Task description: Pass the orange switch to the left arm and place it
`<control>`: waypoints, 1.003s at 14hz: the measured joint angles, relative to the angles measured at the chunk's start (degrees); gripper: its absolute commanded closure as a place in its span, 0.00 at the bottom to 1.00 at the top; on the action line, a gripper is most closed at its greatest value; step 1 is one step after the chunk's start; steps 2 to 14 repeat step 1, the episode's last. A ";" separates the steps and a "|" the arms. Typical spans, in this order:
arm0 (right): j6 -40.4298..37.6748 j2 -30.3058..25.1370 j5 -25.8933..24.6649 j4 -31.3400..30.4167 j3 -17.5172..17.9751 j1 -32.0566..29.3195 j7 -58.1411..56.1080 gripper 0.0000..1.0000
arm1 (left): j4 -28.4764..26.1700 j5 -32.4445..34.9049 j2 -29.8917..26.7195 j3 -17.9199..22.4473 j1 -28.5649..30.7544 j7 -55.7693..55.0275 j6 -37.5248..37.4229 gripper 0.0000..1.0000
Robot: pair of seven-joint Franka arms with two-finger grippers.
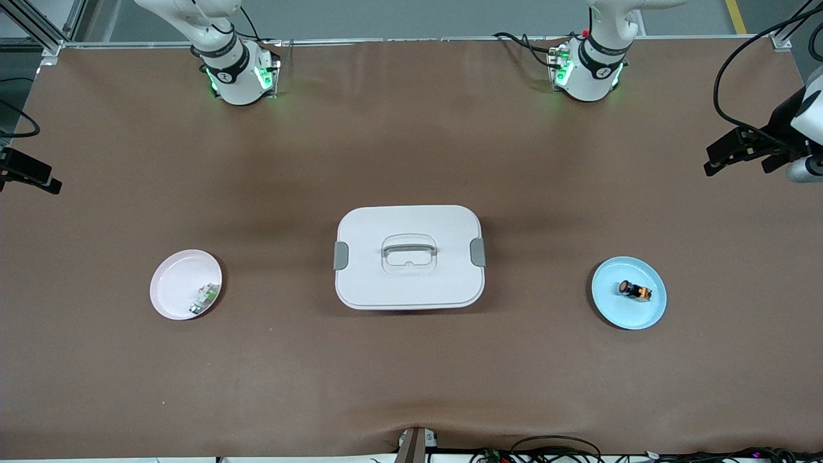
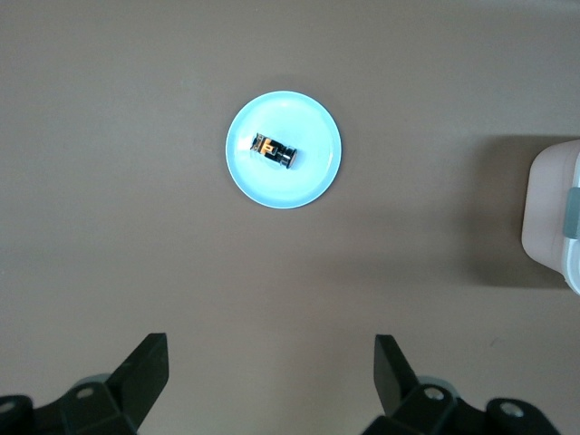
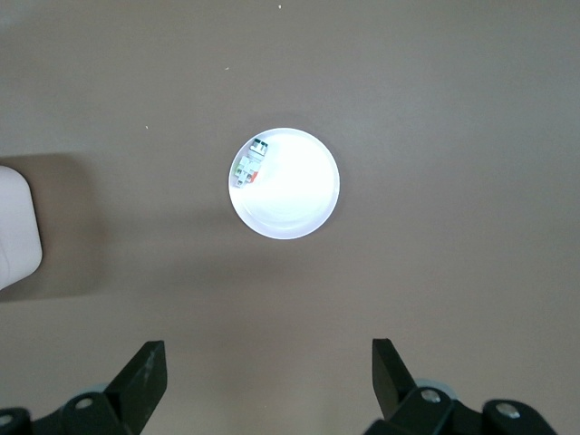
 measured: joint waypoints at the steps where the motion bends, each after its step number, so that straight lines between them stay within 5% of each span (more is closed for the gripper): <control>1: 0.02 0.00 0.24 0.00 -0.02 -0.02 0.19 0.00 | 0.00 0.00 0.00 0.00 0.00 0.00 -0.01 0.00; 14: 0.02 0.00 0.24 0.00 -0.02 -0.02 0.19 0.00 | 0.00 0.00 0.00 0.00 0.00 0.00 -0.01 0.00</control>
